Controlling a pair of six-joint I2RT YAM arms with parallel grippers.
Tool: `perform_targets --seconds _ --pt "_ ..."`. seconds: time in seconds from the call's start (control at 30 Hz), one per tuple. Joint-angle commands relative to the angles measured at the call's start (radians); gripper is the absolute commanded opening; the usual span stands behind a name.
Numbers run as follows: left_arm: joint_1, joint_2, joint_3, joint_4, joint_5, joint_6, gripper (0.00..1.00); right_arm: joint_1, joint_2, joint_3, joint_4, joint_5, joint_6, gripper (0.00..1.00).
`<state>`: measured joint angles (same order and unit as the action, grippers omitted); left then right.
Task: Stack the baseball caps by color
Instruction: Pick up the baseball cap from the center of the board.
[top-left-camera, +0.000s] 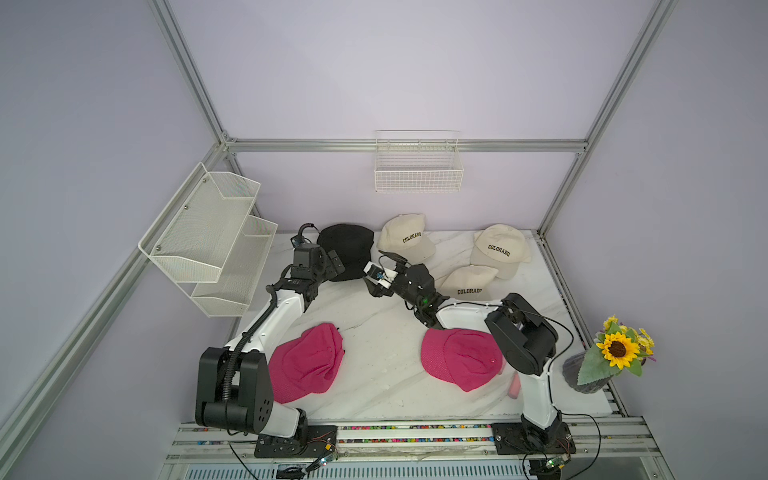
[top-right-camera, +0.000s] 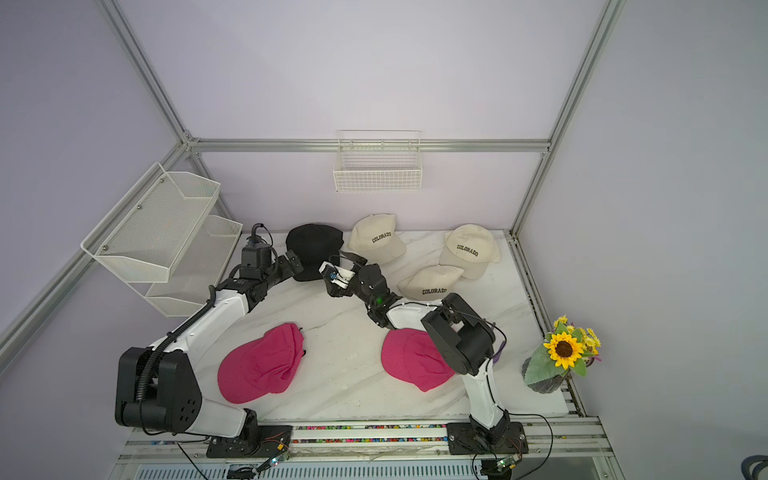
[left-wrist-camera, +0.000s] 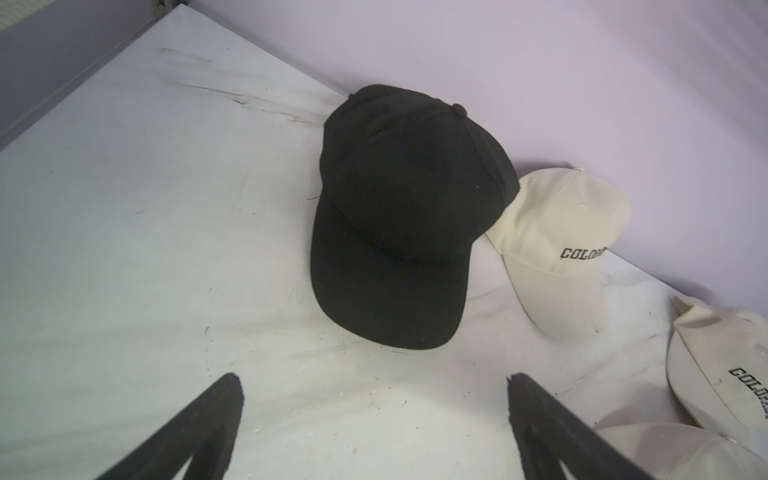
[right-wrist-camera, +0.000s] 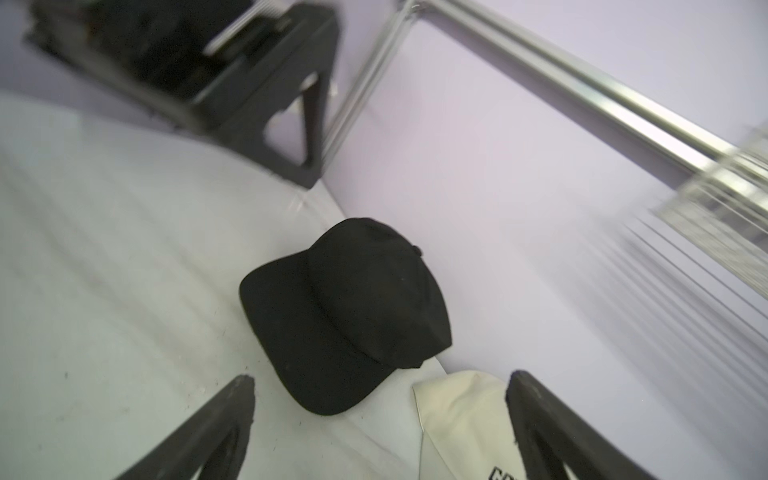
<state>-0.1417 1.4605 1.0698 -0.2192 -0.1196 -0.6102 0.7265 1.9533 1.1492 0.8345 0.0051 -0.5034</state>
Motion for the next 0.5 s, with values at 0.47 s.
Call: perform_targets --seconds 0.47 --pt "-0.188 0.043 -0.155 0.256 0.169 -0.228 1.0 -0.372 -0.069 -0.173 0.127 -0.323 1.456 0.87"
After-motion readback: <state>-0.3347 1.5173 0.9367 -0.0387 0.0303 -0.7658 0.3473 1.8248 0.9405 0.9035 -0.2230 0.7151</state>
